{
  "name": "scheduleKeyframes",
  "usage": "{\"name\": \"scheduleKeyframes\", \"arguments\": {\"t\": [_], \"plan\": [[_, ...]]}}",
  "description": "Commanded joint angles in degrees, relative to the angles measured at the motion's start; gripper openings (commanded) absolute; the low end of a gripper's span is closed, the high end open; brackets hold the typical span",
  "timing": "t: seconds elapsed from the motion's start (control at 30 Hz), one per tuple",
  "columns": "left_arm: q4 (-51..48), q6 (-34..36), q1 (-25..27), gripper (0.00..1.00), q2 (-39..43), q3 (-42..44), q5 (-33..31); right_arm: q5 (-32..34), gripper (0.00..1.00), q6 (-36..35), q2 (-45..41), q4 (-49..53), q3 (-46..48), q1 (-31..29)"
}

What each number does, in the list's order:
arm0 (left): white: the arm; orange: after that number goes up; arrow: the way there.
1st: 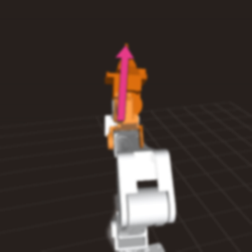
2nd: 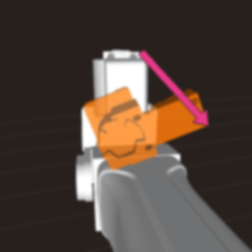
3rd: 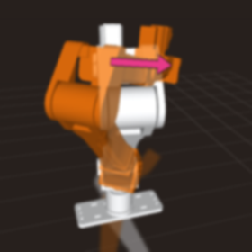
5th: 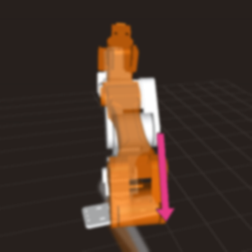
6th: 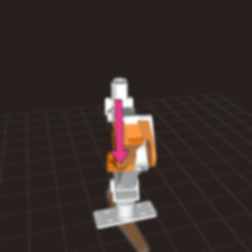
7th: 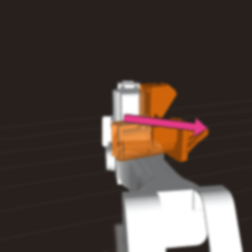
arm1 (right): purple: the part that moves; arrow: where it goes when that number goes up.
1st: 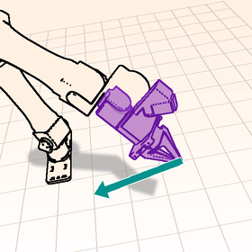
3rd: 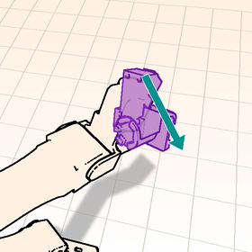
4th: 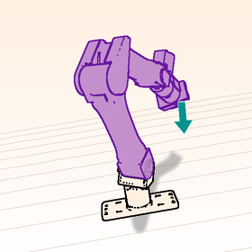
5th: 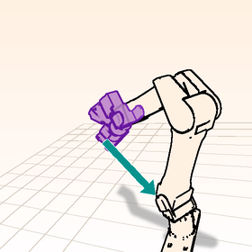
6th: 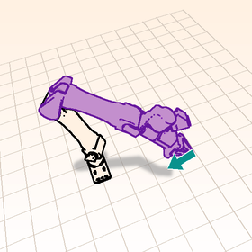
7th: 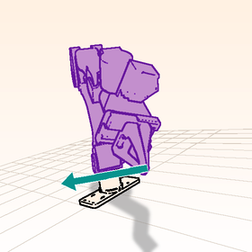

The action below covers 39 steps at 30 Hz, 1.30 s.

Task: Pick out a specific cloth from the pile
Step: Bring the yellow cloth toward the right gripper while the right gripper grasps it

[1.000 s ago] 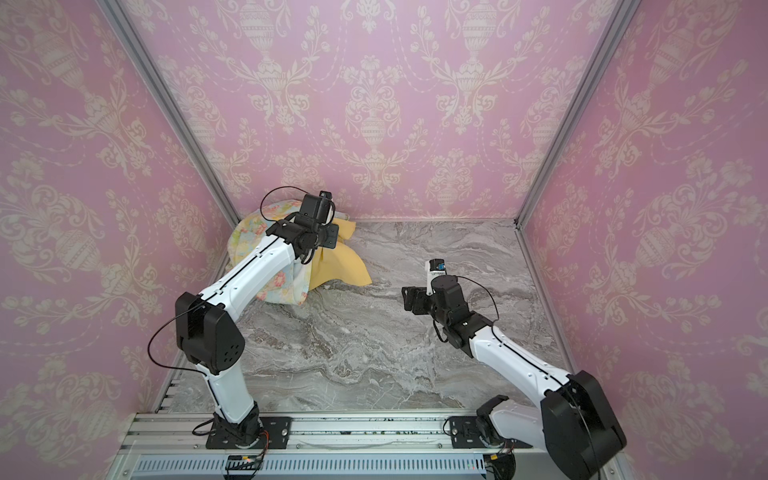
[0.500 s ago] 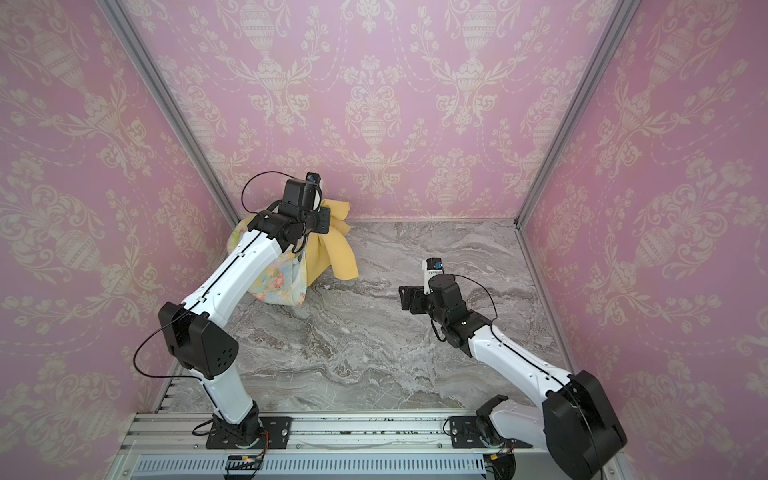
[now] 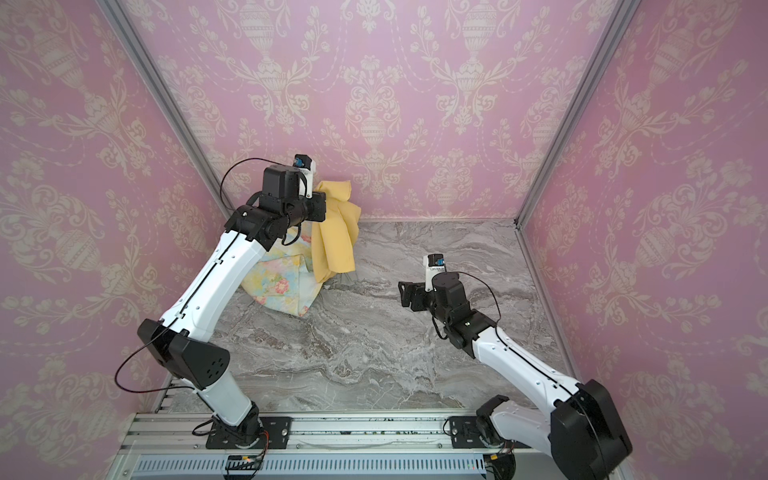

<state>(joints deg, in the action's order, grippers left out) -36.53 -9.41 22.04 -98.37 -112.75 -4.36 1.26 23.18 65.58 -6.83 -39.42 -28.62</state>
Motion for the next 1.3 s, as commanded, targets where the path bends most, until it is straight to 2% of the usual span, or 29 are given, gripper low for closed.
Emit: {"name": "scheduleKeyframes", "arguments": {"t": [0.0, 0.23, 0.57, 0.83, 1.1, 1.27], "plan": [[1.69, -2.27, 1.22, 0.00, 3.45, -0.52, 4.27, -2.59, 0.91, -3.16, -1.47, -4.65, -1.78, -1.14], [7.30, -5.75, 2.12, 0.00, 8.28, 7.92, 12.66, -5.16, 0.93, -6.24, -1.05, -12.19, -3.24, -2.99], [11.40, -8.01, 3.22, 0.00, 11.98, 17.44, 18.02, -11.05, 0.95, -5.72, 6.64, -22.12, -9.43, -4.81], [14.62, -9.18, 3.97, 0.00, 14.37, 24.14, 22.55, -11.24, 0.95, -0.29, 13.77, -27.55, -16.60, -4.86], [16.90, -9.81, 4.54, 0.00, 16.45, 27.74, 25.84, -11.73, 0.94, 2.83, 19.44, -28.29, -21.61, -4.70], [18.05, -9.60, 4.85, 0.00, 17.12, 29.32, 27.15, -13.20, 0.88, 8.17, 21.59, -31.64, -22.71, -3.93]]}}
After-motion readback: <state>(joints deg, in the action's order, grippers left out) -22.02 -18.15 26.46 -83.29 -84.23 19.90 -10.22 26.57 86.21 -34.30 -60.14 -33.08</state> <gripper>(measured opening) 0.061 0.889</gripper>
